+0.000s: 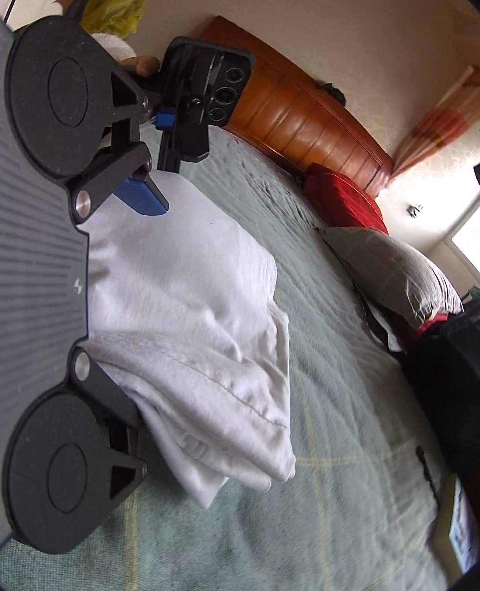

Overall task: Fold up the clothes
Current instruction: 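Lift the folded shirt with both grippers and carry it along the bed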

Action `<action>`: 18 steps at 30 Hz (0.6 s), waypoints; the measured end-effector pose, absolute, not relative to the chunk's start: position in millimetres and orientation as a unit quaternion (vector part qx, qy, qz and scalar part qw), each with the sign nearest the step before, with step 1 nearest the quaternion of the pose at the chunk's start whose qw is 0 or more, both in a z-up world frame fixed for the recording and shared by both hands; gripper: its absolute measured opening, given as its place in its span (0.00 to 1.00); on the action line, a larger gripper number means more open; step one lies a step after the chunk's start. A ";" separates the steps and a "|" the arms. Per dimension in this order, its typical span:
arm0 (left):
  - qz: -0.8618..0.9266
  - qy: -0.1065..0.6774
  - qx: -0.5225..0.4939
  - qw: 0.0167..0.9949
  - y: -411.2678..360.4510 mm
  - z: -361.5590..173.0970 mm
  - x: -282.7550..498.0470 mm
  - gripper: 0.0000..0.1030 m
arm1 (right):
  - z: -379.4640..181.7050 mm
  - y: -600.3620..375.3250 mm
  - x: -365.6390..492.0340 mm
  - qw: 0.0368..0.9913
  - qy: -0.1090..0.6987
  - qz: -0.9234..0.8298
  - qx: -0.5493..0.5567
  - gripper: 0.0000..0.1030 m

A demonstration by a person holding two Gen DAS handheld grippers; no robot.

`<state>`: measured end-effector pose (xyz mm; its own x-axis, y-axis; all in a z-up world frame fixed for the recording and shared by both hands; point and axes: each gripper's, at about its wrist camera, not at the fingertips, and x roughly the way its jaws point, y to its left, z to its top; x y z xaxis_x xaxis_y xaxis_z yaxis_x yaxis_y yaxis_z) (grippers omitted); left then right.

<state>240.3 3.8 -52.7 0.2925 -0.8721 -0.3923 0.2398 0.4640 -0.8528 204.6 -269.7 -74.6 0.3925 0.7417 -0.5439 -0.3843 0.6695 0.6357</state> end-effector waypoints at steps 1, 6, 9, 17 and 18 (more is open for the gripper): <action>-0.387 0.451 -0.345 0.727 3.0 -48.6 239.5 0.84 | -72.6 -266.7 204.7 0.809 0.427 0.350 0.203 0.87; -0.381 0.440 -0.338 0.740 15.7 -38.2 234.4 0.84 | -64.7 -249.6 207.6 0.808 0.427 0.361 0.185 0.87; -0.370 0.434 -0.342 0.746 29.1 -35.0 231.5 0.84 | -56.8 -239.2 207.8 0.810 0.423 0.370 0.171 0.87; -0.346 0.414 -0.346 0.768 68.3 -23.3 223.1 0.84 | -36.0 -196.4 213.8 0.808 0.413 0.399 0.134 0.87; -0.343 0.411 -0.347 0.770 73.3 -21.9 222.2 0.84 | -33.6 -189.5 214.8 0.807 0.412 0.402 0.129 0.87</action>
